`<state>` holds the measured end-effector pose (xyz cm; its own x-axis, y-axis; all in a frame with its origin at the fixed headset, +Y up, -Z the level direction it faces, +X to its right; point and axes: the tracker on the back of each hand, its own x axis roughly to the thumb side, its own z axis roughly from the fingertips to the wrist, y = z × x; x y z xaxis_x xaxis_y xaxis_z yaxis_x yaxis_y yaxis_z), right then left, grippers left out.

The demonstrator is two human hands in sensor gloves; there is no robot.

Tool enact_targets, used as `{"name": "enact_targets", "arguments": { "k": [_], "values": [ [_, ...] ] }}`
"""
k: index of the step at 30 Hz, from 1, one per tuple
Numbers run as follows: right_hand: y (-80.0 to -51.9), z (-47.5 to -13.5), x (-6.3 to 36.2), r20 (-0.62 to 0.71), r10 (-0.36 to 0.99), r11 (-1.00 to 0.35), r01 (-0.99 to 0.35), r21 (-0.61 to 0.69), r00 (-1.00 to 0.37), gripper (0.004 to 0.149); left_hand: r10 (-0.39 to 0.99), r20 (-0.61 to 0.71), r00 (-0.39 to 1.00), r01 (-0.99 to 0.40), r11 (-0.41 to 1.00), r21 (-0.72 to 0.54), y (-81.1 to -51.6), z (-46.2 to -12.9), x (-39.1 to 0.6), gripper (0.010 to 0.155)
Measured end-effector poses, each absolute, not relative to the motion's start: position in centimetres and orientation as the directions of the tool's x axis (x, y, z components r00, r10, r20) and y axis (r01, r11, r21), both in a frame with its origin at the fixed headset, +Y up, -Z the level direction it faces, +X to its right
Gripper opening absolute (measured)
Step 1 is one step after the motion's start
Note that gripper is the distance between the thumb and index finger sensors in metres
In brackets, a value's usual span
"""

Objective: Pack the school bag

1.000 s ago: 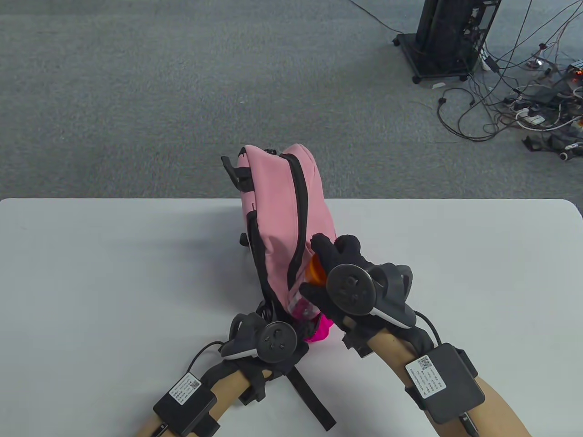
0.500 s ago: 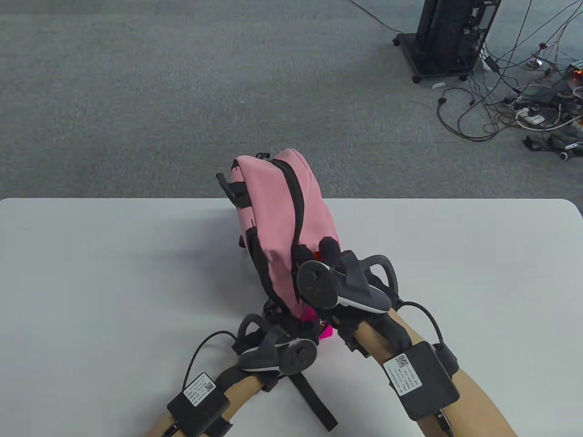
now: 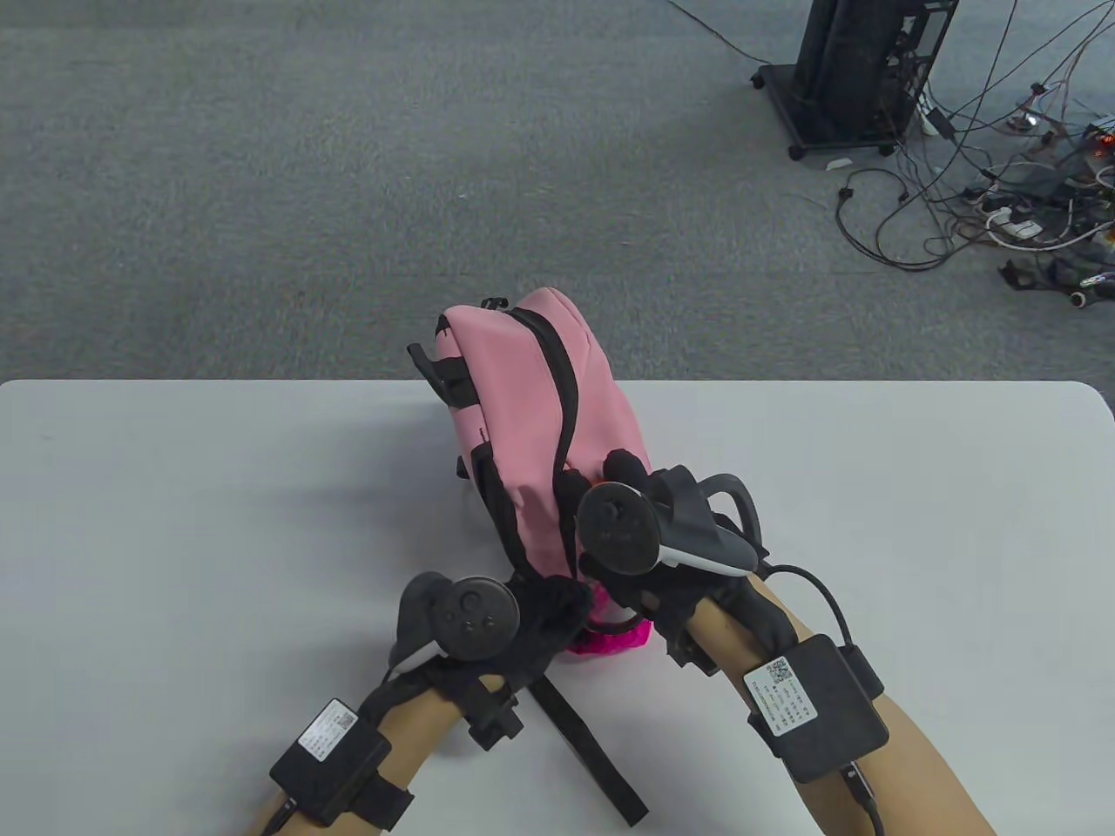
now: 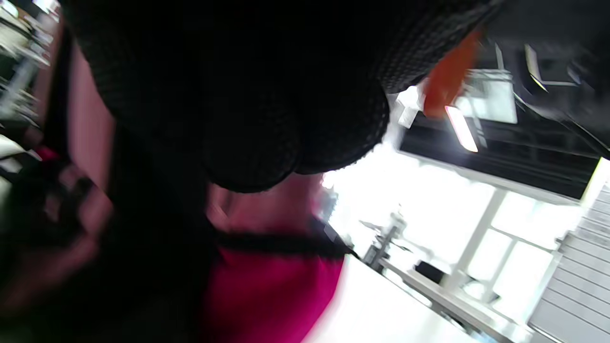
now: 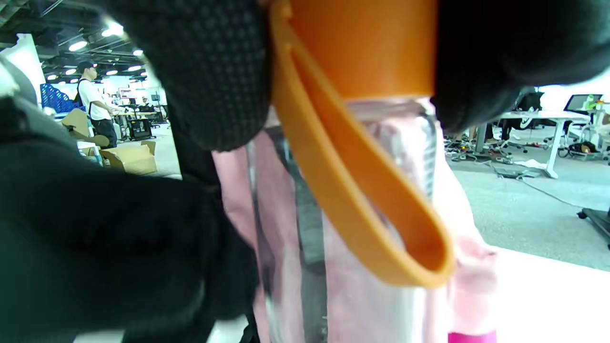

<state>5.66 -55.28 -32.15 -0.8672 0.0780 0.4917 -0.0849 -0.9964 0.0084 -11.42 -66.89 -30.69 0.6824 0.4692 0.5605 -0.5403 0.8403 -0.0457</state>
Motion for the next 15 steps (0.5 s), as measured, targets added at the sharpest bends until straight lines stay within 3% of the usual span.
{"name": "enact_targets", "arguments": {
  "k": [3,6,8,10,12,15],
  "values": [
    [-55.4,-31.9,5.7,0.501,0.067,-0.997,-0.079,-0.003,-0.863,0.072,0.375,0.399,0.837,-0.430,0.901,0.055,-65.9,-31.1,-13.0,0.042],
    [-55.5,-31.5,5.3,0.511,0.051,-0.998,-0.069,-0.015,-0.858,0.072,0.366,0.269,0.891,-0.384,0.923,0.017,-65.7,-31.2,-12.5,0.055],
    [-55.6,-31.3,5.1,0.525,0.039,-0.997,-0.069,-0.038,-0.850,0.071,0.249,0.200,0.948,-0.262,0.964,0.044,-65.4,-31.4,-11.5,0.055],
    [-55.6,-31.2,5.2,0.521,0.042,-0.997,-0.069,-0.033,-0.853,0.070,0.173,0.174,0.969,-0.175,0.984,-0.001,-65.4,-31.5,-11.1,0.058],
    [-55.7,-31.1,5.3,0.521,0.034,-0.997,-0.067,-0.045,-0.853,0.070,0.214,0.159,0.964,-0.212,0.977,-0.032,-66.2,-31.9,-10.9,0.060],
    [-55.7,-31.0,5.4,0.517,0.025,-0.997,-0.059,-0.050,-0.856,0.071,0.174,0.168,0.970,-0.131,0.962,-0.239,-67.2,-32.5,-11.0,0.066]
  ]
}}
